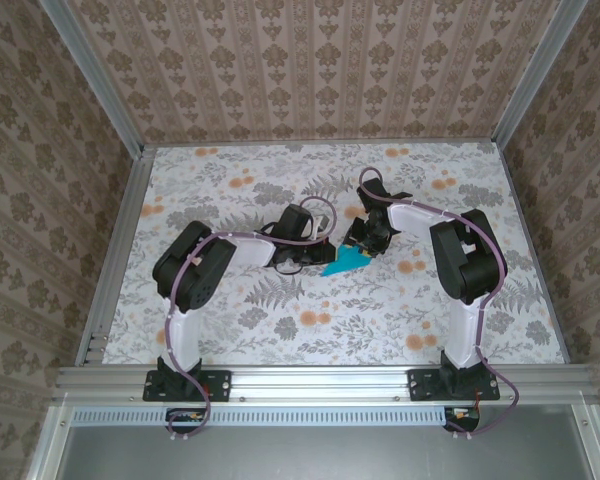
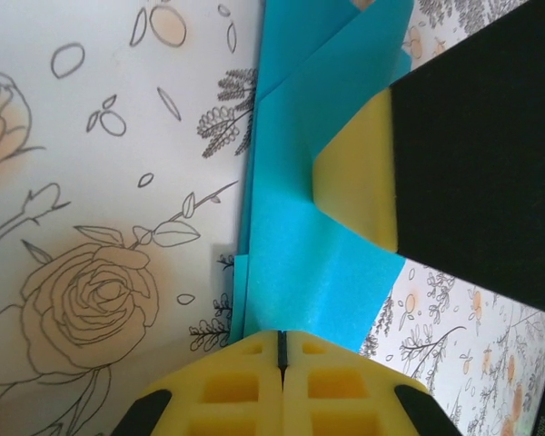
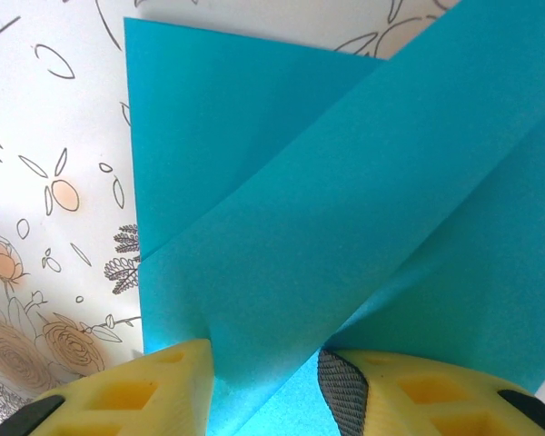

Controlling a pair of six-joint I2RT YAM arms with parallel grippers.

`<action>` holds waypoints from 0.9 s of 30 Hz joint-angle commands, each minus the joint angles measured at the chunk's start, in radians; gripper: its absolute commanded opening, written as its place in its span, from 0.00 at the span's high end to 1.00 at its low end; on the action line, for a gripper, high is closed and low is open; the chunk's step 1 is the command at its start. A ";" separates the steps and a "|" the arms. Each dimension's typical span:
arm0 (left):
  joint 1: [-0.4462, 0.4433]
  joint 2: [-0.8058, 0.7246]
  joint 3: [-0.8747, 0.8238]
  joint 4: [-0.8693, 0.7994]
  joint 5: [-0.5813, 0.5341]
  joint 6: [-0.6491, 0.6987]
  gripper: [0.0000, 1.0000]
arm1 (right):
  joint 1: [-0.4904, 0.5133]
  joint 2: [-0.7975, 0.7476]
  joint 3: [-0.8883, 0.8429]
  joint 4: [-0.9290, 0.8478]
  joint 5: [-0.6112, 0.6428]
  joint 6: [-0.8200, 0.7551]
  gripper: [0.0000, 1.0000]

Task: Fold a paper plane with a square sheet of paper (pick it up from the middle)

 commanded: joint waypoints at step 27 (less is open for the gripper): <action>-0.014 0.057 0.080 -0.117 0.020 0.019 0.96 | 0.007 0.182 -0.094 -0.028 0.073 -0.009 0.55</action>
